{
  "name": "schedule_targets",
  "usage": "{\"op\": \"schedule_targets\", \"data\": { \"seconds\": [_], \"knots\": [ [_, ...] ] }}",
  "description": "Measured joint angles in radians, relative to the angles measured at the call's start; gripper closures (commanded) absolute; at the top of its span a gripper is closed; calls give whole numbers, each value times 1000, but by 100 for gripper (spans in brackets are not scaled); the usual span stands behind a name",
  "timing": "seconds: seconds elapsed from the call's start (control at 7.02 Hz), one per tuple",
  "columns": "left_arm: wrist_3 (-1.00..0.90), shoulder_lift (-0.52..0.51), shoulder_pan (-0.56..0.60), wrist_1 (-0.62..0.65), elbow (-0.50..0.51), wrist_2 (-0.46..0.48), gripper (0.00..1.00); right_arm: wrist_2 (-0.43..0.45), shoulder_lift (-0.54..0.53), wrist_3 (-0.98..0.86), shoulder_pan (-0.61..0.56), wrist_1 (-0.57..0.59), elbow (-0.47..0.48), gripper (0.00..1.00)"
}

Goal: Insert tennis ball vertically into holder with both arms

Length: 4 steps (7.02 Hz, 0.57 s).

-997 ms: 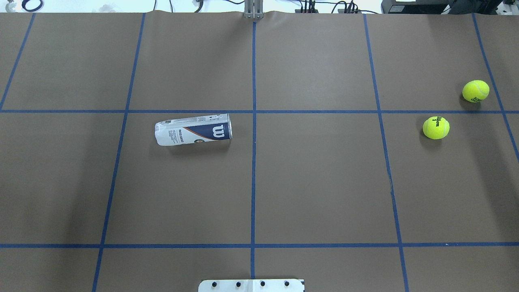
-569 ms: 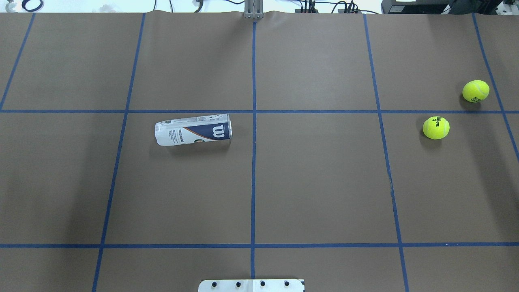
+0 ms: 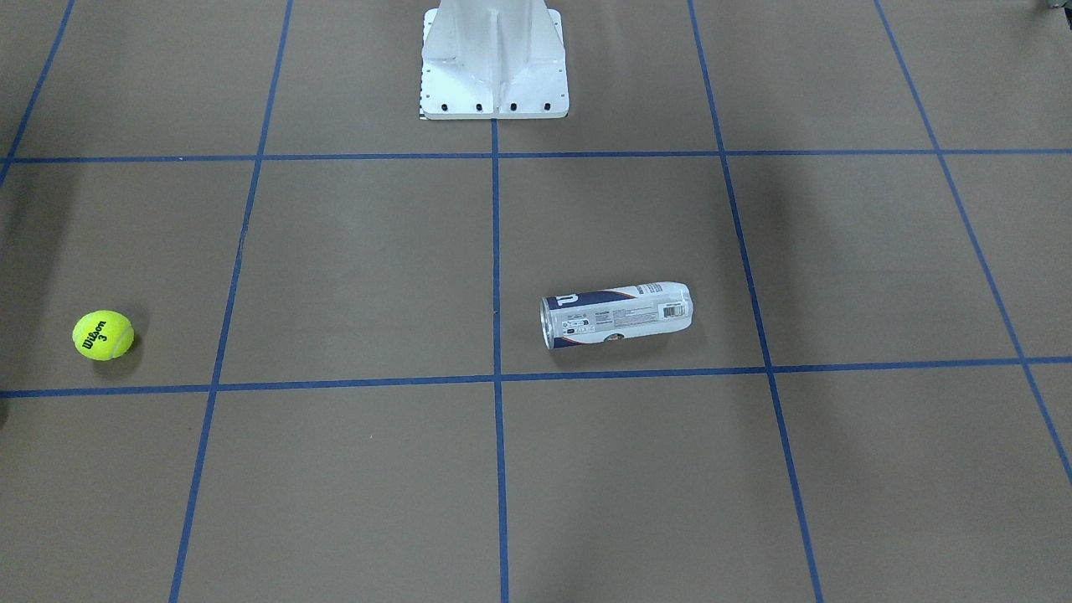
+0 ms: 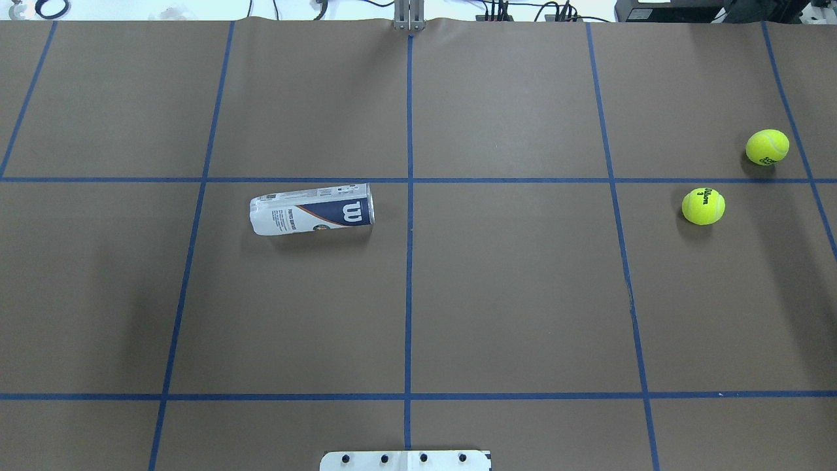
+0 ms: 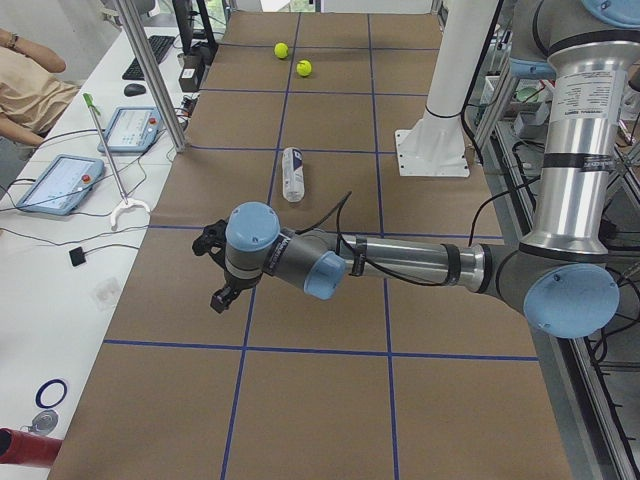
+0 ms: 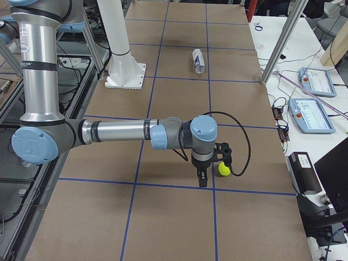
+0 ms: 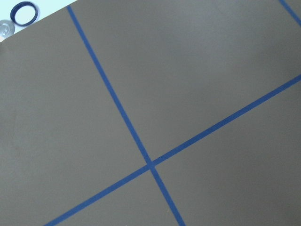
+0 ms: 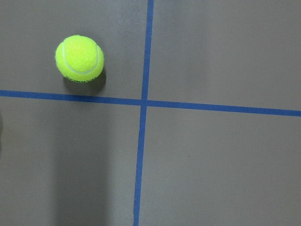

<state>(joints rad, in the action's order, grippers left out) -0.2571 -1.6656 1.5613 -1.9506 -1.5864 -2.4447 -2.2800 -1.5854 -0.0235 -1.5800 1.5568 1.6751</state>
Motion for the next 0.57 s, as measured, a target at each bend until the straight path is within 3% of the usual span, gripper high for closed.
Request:
{"op": "schedule_targets", "data": {
  "seconds": [0.57],
  "knots": [
    [21,-232,-188,-7,53,-3,0,1,-4,2,-2,-1,-3,0]
  ]
}}
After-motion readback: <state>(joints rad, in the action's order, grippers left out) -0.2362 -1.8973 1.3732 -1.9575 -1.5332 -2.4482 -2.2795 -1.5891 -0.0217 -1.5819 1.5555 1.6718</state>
